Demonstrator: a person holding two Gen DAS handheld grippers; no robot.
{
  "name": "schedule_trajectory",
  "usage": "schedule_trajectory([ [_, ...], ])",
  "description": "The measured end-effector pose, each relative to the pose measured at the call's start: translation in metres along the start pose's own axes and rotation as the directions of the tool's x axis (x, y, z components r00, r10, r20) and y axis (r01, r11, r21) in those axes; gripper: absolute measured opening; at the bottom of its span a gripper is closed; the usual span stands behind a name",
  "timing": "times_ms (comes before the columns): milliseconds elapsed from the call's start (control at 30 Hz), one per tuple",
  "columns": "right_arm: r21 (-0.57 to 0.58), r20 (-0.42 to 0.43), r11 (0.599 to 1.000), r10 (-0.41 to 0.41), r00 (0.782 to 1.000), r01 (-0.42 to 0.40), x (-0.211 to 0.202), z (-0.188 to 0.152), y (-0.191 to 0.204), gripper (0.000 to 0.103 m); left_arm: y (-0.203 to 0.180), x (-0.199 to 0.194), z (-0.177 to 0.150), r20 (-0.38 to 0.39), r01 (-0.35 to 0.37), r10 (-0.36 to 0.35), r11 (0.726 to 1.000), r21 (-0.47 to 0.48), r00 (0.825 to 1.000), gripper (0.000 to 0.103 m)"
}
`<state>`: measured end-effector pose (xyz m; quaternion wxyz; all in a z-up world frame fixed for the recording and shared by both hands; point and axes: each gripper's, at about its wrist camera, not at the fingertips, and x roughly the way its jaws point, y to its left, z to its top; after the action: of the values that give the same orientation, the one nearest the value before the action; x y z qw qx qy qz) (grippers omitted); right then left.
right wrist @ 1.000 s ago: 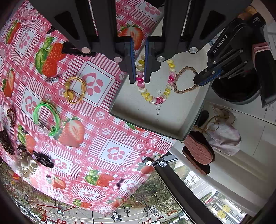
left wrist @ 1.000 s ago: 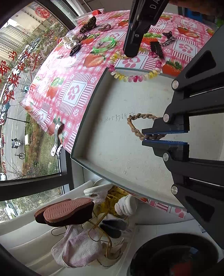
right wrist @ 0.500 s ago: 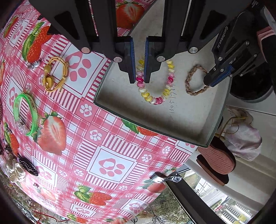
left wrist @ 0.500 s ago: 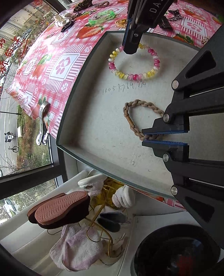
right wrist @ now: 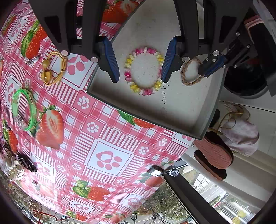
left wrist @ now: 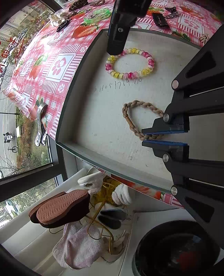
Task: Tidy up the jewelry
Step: 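Open the left tool to drop the braided bracelet in the tray while the right tool releases the beaded bracelet, then move the left tool to the black claw clip while the right tool reaches the clear crystal bracelet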
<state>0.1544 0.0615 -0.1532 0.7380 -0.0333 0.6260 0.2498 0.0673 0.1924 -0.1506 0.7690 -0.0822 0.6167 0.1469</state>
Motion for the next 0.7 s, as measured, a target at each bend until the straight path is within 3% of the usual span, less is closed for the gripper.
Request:
schedule_trajectory([
  [233,0.031,0.067,1.0,0.003,0.998,-0.005,-0.044,-0.01,-0.019,0.056,-0.008,-0.012,-0.003,0.001,0.002,-0.002,1.0,0.016,1.0,0.013],
  [267,0.039,0.071,0.999,0.003,0.997,-0.006,-0.048,-0.014,-0.023,0.057,-0.008,-0.011,-0.004,-0.006,0.0,0.0,1.0,0.017,1.0,0.024],
  [300,0.049,0.073,0.999,0.002,0.997,-0.006,-0.052,-0.018,-0.028,0.058,-0.009,-0.012,-0.005,-0.013,-0.002,0.002,1.0,0.018,1.0,0.082],
  [333,0.062,0.074,0.998,0.002,0.997,-0.007,-0.055,-0.022,-0.033,0.059,-0.01,-0.013,-0.006,-0.018,-0.02,0.02,1.0,0.013,1.0,0.103],
  [367,0.075,0.072,0.997,0.003,0.997,-0.008,-0.059,-0.027,-0.039,0.059,-0.011,-0.016,-0.007,0.01,-0.047,0.047,0.999,0.009,0.999,0.103],
  [533,0.136,0.068,0.991,-0.018,0.998,0.008,-0.072,-0.05,-0.062,0.06,-0.022,-0.025,-0.012,0.012,-0.064,0.064,0.996,0.06,0.998,0.103],
  [600,0.167,0.063,0.986,-0.027,0.998,0.016,-0.079,-0.061,-0.074,0.074,-0.028,-0.033,-0.015,0.022,-0.064,0.063,0.995,0.076,0.998,0.103],
  [700,0.222,0.068,0.975,-0.036,0.997,0.02,-0.091,-0.081,-0.096,0.081,-0.04,-0.045,-0.022,0.031,-0.049,0.046,0.992,0.12,0.998,0.103],
])
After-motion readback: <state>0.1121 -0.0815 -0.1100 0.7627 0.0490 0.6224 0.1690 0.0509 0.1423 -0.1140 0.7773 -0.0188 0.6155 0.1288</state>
